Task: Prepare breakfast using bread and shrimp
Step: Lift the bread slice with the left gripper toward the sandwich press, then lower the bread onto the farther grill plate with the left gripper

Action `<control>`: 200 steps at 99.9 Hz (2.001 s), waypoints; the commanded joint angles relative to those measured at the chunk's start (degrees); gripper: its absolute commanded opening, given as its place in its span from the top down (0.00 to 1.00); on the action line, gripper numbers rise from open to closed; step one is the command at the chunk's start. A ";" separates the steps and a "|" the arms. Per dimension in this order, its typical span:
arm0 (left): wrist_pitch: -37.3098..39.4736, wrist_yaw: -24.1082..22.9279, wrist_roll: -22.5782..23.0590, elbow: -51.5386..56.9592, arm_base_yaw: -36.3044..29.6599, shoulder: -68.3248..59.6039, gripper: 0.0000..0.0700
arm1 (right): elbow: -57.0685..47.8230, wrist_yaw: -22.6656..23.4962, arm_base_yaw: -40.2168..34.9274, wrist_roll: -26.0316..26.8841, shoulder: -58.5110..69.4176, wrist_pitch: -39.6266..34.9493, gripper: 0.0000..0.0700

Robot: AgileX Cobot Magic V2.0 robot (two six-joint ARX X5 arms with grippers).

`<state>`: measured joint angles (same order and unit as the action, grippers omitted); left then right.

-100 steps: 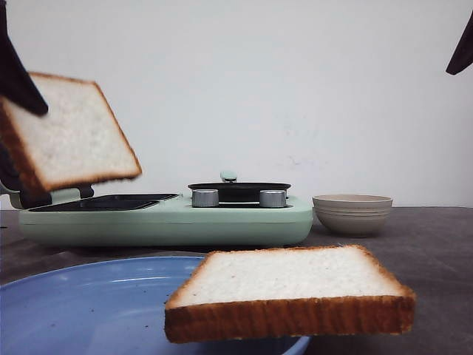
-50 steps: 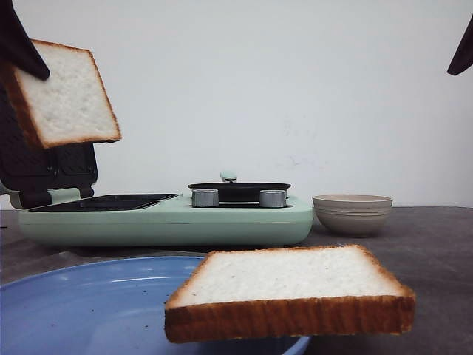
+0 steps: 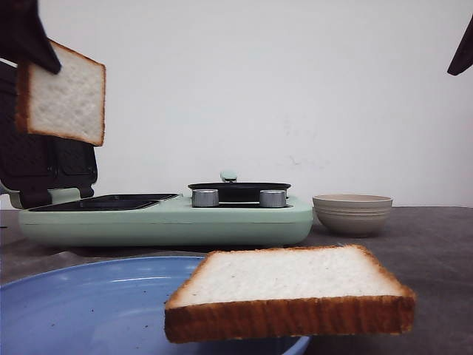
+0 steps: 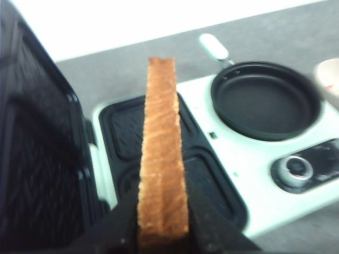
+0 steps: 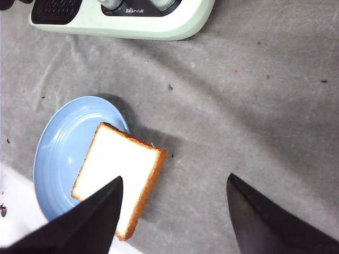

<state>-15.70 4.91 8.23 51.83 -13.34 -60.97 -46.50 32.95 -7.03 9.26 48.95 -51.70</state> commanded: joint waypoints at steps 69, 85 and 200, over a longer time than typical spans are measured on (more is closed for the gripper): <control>18.51 -25.88 37.97 15.85 -9.18 -33.09 1.00 | -0.66 0.02 -0.13 -2.03 0.39 0.22 0.45; 19.37 -28.06 43.67 17.97 -9.79 -37.53 1.00 | -0.66 0.02 -0.13 -2.45 0.39 0.26 0.45; 24.72 -27.89 46.64 18.21 -10.99 -43.12 1.00 | -0.66 0.00 -0.13 -3.72 0.39 0.66 0.45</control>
<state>8.05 -22.57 54.72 68.49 -24.23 -102.50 -46.50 32.86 -7.03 6.59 48.95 -51.57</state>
